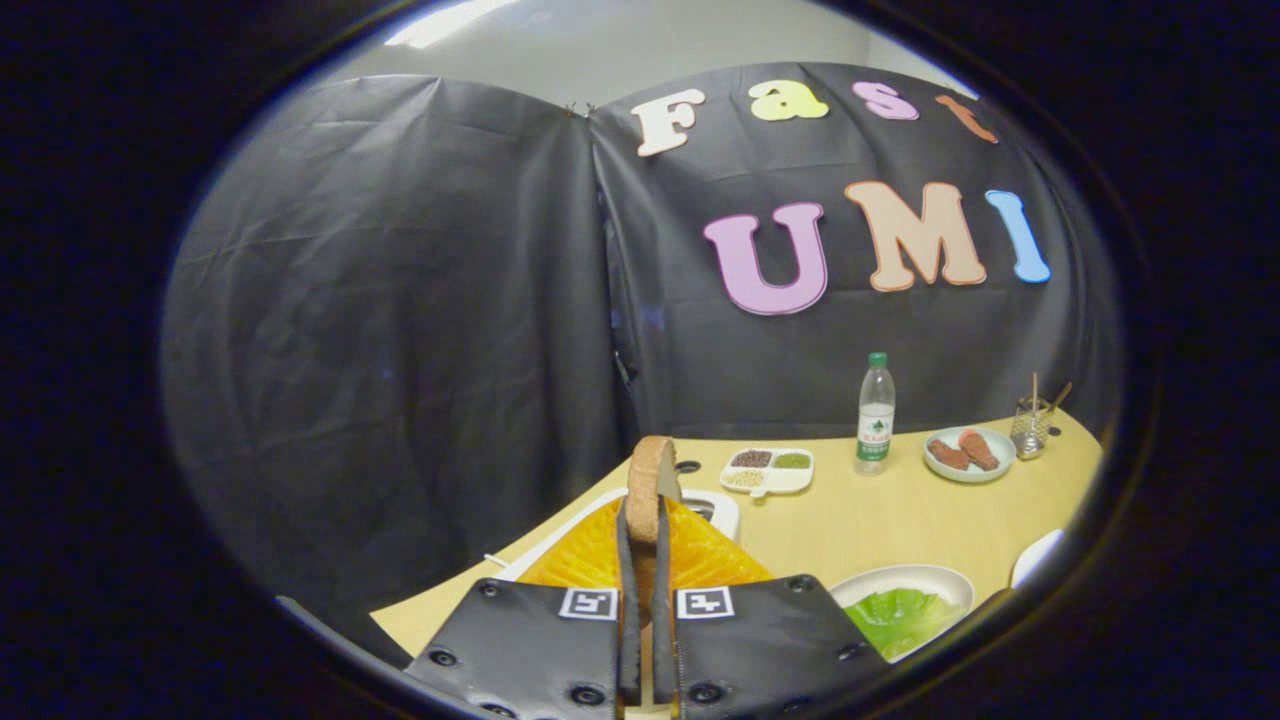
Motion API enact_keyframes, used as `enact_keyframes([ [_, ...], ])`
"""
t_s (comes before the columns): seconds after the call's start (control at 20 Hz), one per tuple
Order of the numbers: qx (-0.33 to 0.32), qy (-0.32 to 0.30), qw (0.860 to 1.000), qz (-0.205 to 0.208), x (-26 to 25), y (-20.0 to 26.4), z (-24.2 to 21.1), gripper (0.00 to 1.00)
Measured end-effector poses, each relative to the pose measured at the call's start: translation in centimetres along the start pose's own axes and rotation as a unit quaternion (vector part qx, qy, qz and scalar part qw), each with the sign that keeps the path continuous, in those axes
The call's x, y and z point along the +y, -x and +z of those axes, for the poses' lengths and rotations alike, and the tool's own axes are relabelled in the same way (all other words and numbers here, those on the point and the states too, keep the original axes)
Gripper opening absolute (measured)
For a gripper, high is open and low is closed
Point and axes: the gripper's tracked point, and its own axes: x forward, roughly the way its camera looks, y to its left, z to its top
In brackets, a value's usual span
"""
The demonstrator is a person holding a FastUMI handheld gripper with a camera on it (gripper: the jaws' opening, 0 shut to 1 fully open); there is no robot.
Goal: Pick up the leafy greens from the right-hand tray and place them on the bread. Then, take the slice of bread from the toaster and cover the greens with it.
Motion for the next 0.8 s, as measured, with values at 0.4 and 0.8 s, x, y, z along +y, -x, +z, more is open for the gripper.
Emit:
enact_keyframes([
  [0.4, -0.075, -0.055, 0.996, -0.004, -4.0, 4.3, 6.3, 0.07],
  [0.8, -0.076, -0.121, 0.987, -0.071, -13.8, 7.9, 3.7, 0.07],
])
